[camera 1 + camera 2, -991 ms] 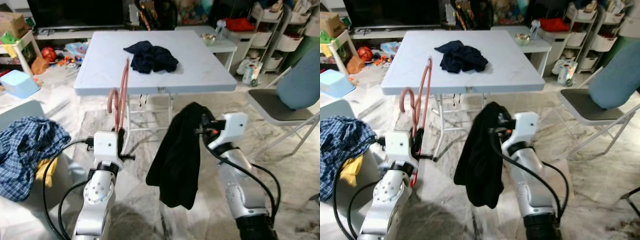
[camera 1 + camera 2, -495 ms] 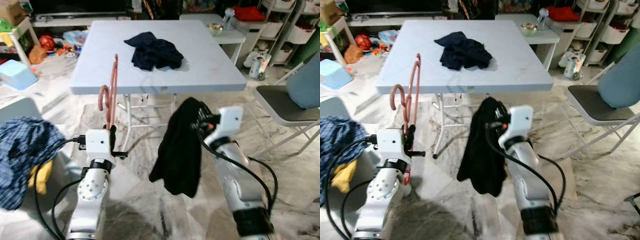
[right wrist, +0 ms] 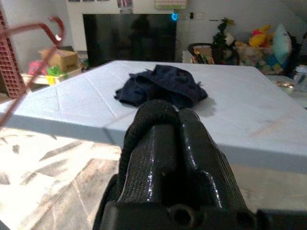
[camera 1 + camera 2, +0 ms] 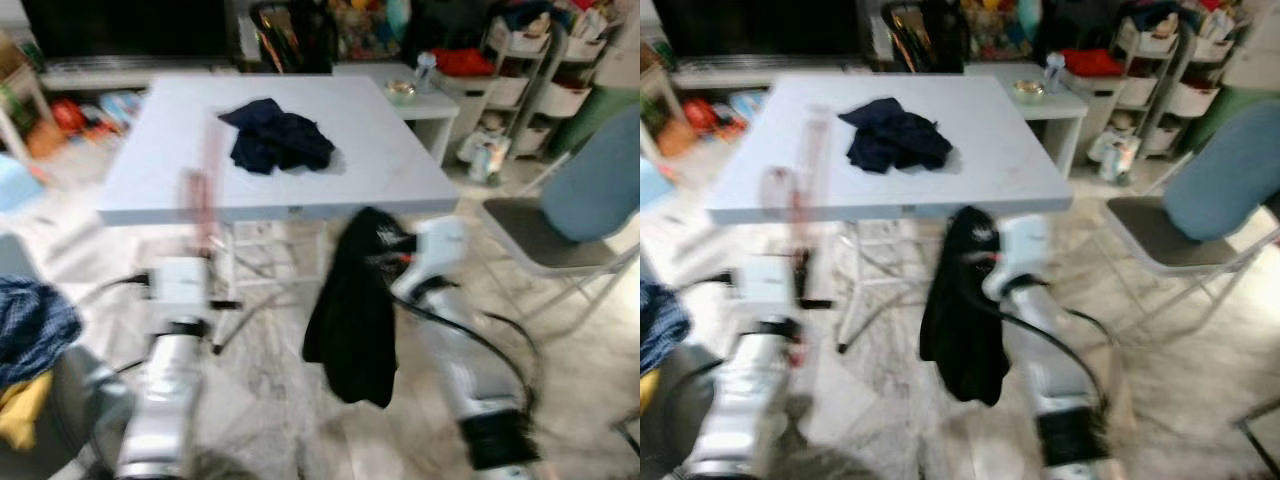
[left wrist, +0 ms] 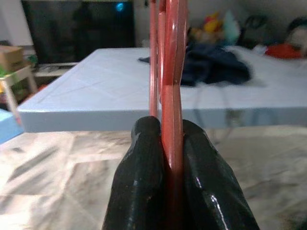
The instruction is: Hang hanger
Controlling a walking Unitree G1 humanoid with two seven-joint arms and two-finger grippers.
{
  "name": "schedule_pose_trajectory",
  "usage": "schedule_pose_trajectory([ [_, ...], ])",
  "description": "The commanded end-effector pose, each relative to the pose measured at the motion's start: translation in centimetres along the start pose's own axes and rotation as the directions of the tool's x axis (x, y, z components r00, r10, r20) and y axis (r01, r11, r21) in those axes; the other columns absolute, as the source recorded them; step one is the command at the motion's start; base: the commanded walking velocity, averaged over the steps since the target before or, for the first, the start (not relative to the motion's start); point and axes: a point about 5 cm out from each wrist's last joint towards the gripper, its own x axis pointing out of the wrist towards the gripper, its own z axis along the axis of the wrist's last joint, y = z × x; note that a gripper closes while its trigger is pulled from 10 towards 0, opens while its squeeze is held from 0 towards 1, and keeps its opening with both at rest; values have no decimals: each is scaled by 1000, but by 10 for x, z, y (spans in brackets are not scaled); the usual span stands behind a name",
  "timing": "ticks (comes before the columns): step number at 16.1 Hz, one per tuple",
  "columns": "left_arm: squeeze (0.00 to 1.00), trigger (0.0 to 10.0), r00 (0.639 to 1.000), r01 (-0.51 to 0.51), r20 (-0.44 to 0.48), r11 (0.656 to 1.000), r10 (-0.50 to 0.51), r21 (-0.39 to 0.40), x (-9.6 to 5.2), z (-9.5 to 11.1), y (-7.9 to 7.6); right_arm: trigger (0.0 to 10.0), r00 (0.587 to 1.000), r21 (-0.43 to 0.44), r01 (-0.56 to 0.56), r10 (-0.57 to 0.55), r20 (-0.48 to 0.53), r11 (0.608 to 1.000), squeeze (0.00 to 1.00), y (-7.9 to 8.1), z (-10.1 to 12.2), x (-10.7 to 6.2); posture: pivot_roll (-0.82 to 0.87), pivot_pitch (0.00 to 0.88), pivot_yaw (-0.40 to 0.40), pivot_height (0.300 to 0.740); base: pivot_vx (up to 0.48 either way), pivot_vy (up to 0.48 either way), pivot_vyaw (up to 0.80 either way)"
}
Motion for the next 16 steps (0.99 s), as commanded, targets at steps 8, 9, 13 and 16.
schedule_pose_trajectory([
  [8,0,10000,1000,13,11,1000,-13,-6,7,6,-8,10000,995,-19,63,-61,75,998,0,-20,20,10,-33,0,-61,740,436,0,0],
  [9,0,10000,1000,12,12,1000,-12,1,8,6,-9,10000,995,-25,60,-58,77,998,0,-20,20,11,-33,0,-62,740,435,0,0],
  [13,0,10000,1000,6,2,1000,-6,4,8,5,-9,10000,996,-44,53,-50,73,998,0,-17,16,9,-35,0,-60,740,435,0,0],
  [16,0,10000,1000,4,9,1000,-4,1,10,7,-11,10000,996,-38,49,-46,76,998,0,-16,15,10,-38,0,-59,740,435,0,0],
])
